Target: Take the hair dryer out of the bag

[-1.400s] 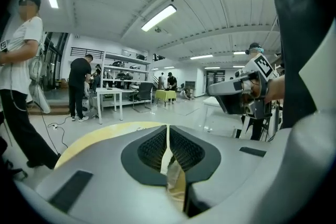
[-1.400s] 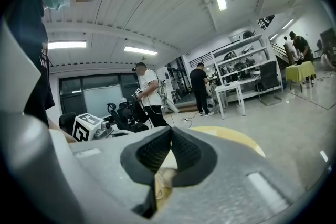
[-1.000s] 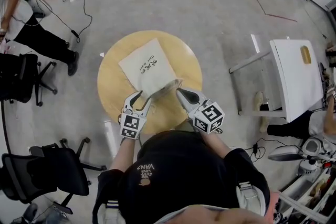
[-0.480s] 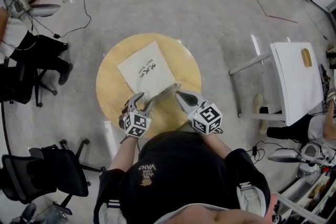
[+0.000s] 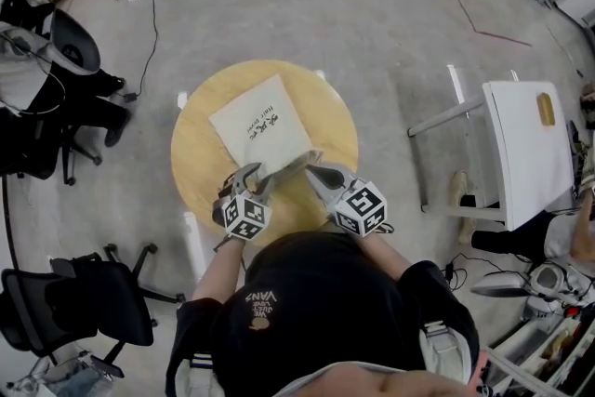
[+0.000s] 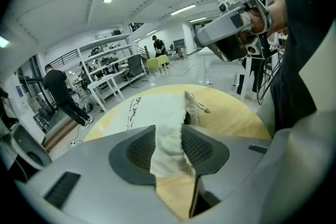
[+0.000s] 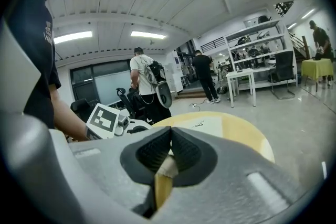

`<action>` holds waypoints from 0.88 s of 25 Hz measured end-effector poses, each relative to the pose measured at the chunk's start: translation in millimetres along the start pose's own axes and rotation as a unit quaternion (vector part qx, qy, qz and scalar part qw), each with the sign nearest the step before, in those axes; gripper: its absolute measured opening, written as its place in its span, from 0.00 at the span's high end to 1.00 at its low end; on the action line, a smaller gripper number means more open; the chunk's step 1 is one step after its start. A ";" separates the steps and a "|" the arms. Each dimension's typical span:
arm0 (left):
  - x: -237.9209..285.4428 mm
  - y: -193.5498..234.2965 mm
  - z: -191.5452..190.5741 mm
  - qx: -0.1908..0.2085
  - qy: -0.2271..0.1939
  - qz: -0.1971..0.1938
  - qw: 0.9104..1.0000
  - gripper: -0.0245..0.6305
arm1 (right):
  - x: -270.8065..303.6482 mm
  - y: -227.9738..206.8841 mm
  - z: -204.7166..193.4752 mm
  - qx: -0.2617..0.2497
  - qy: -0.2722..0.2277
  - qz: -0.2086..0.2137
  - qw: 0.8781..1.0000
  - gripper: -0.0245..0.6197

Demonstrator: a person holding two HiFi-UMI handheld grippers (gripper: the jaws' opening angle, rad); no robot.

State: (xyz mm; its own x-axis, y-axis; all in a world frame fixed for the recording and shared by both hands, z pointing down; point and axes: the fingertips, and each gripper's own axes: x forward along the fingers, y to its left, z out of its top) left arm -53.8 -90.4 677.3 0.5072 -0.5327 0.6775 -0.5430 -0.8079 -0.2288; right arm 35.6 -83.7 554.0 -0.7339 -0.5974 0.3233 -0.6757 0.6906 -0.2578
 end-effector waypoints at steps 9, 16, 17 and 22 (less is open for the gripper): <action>-1.6 7.0 1.4 -0.031 -0.004 -0.001 1.000 0.85 | 21.5 4.2 -28.1 -0.038 0.044 0.021 0.998 0.96; -6.7 21.3 7.5 -0.092 -0.020 -0.008 0.996 0.90 | 41.5 3.6 -60.1 -0.060 0.088 0.037 0.994 0.96; -7.7 23.8 8.9 -0.100 -0.022 -0.008 0.995 0.90 | 44.4 4.0 -63.3 -0.066 0.094 0.039 0.993 0.96; -10.7 32.1 11.4 -0.133 -0.024 -0.006 0.991 0.91 | 58.4 5.5 -72.8 -0.080 0.108 0.036 0.990 0.96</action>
State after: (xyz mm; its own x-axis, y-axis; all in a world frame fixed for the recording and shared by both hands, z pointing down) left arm -69.1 -113.6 654.7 0.5425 -0.5406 0.6430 -0.6910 -0.7224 -0.0244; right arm -5.9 -85.2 637.8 -0.7363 -0.4555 0.5004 -0.5899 0.7944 -0.1447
